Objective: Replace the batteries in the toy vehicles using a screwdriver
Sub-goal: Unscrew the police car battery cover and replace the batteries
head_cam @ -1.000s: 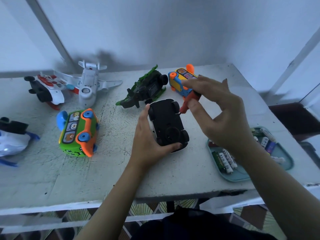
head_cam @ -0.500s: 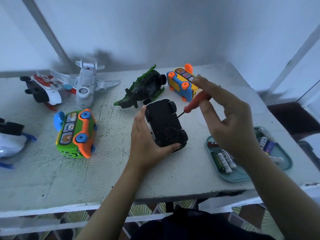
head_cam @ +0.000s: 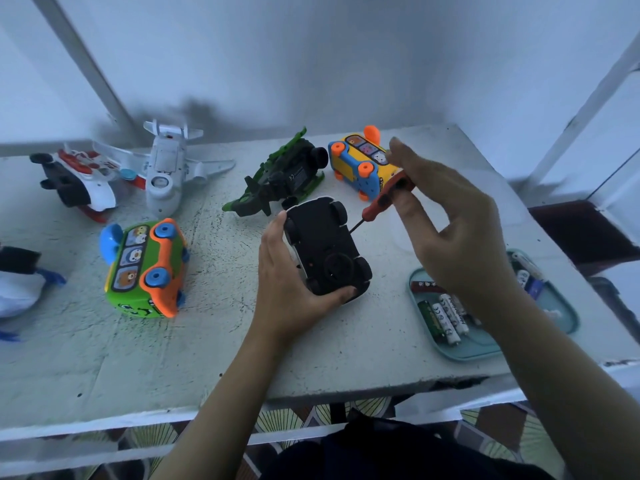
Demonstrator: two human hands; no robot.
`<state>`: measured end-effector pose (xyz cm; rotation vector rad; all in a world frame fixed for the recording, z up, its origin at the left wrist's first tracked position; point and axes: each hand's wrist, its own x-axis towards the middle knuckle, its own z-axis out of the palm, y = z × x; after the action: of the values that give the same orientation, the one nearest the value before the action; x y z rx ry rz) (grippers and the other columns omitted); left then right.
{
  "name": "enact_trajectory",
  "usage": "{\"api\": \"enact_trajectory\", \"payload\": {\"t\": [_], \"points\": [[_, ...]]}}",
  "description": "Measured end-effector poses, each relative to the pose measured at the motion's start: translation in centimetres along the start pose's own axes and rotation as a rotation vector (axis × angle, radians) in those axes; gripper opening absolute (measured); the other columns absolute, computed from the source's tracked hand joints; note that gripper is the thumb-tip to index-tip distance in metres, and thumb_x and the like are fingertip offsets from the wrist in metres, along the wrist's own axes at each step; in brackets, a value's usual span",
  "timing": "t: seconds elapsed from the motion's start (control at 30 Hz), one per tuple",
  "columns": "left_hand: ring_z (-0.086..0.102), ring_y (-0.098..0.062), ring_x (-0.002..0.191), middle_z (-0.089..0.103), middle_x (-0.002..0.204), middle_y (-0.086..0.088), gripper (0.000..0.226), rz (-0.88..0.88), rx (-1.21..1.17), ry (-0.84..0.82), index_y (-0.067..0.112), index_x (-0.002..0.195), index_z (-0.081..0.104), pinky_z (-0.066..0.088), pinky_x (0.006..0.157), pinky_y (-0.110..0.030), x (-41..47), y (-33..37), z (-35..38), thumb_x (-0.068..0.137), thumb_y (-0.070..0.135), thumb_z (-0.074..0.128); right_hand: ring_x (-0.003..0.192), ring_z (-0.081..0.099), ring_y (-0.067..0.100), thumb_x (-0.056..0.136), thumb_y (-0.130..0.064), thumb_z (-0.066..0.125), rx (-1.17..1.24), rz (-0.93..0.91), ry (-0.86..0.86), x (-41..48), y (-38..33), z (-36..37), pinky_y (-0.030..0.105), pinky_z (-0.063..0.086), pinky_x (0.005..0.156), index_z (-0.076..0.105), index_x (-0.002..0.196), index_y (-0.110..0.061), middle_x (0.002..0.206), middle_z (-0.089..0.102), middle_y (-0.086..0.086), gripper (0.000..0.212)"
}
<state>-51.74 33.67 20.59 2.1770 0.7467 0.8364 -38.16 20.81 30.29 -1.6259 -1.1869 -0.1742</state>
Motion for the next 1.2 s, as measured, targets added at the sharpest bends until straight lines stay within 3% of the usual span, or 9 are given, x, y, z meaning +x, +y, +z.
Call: {"api": "enact_trajectory", "payload": {"t": [0.13,0.33,0.47,0.63,0.7,0.87,1.0,1.1,1.2], "points": [[0.022,-0.015,0.145,0.021,0.156,-0.005,0.128,-0.027,-0.139,-0.046,0.011,0.15,0.013,0.027,0.118,-0.035,0.2,-0.4,0.2,0.051,0.052,0.083,0.103,0.052,-0.008,0.084,-0.028,0.07,0.047,0.056,0.089,0.4,-0.1,-0.1,0.011,0.038,0.091,0.068,0.117,-0.015,0.104,0.064,0.006,0.035],[0.034,-0.01,0.137,0.033,0.146,-0.005,0.124,-0.044,-0.236,-0.058,0.011,0.147,0.016,0.033,0.103,-0.009,0.2,-0.4,0.4,0.05,0.043,0.086,0.084,0.07,0.016,0.088,-0.01,0.066,0.129,0.058,0.097,-0.1,-0.3,0.6,0.035,0.051,0.09,0.064,0.119,-0.006,0.085,0.071,0.0,0.031],[0.034,-0.013,0.139,0.032,0.147,-0.005,0.124,-0.034,-0.234,-0.044,0.013,0.147,0.016,0.035,0.111,-0.026,0.2,-0.5,0.4,0.05,0.043,0.087,0.093,0.064,0.013,0.092,0.0,0.055,0.002,-0.073,-0.02,0.0,-0.4,0.7,0.032,0.048,0.092,0.058,0.128,-0.005,0.087,0.071,0.002,0.036],[0.032,-0.013,0.139,0.031,0.148,-0.004,0.124,-0.04,-0.229,-0.046,0.014,0.148,0.017,0.037,0.111,-0.029,0.2,-0.4,0.2,0.05,0.044,0.087,0.106,0.053,0.007,0.089,-0.027,0.064,-0.039,-0.058,0.074,0.2,-0.6,1.2,0.013,0.039,0.092,0.065,0.122,-0.01,0.107,0.062,0.007,0.037],[0.033,-0.012,0.139,0.032,0.147,-0.003,0.124,-0.048,-0.243,-0.046,0.014,0.148,0.017,0.038,0.108,-0.023,0.1,-0.3,0.3,0.05,0.043,0.087,0.097,0.059,0.016,0.086,-0.027,0.07,-0.023,-0.039,0.128,0.3,-0.7,1.4,0.02,0.044,0.087,0.07,0.114,-0.013,0.094,0.065,0.007,0.031],[0.035,-0.015,0.139,0.03,0.149,0.0,0.125,-0.051,-0.268,-0.046,0.02,0.148,0.016,0.044,0.107,-0.037,0.2,-0.6,0.3,0.049,0.039,0.09,0.087,0.066,0.018,0.088,-0.012,0.066,0.001,-0.002,0.121,0.3,-0.7,0.9,0.028,0.048,0.089,0.064,0.118,-0.009,0.08,0.07,-0.006,0.03],[0.04,-0.003,0.132,0.031,0.147,-0.001,0.124,-0.052,-0.283,-0.061,0.016,0.148,0.016,0.045,0.096,-0.015,0.2,-0.2,0.3,0.05,0.031,0.091,0.092,0.065,0.015,0.093,-0.001,0.054,0.029,-0.017,-0.011,-0.2,-0.2,0.1,0.022,0.047,0.093,0.06,0.124,-0.012,0.085,0.072,-0.009,0.034],[0.039,0.001,0.132,0.032,0.146,-0.001,0.124,-0.045,-0.28,-0.062,0.015,0.148,0.017,0.039,0.094,-0.005,0.1,-0.1,0.2,0.049,0.035,0.09,0.122,0.053,0.01,0.094,-0.01,0.055,0.11,0.018,-0.018,-0.7,0.0,0.0,0.02,0.036,0.104,0.059,0.128,-0.013,0.104,0.071,0.002,0.034],[0.034,-0.006,0.137,0.032,0.147,-0.004,0.125,-0.032,-0.252,-0.054,0.01,0.148,0.018,0.031,0.098,-0.002,0.2,-0.1,0.1,0.049,0.043,0.087,0.105,0.054,-0.003,0.087,-0.022,0.067,0.093,0.025,0.107,-0.8,0.1,0.0,0.018,0.04,0.093,0.067,0.117,-0.011,0.097,0.069,0.008,0.031]]}}
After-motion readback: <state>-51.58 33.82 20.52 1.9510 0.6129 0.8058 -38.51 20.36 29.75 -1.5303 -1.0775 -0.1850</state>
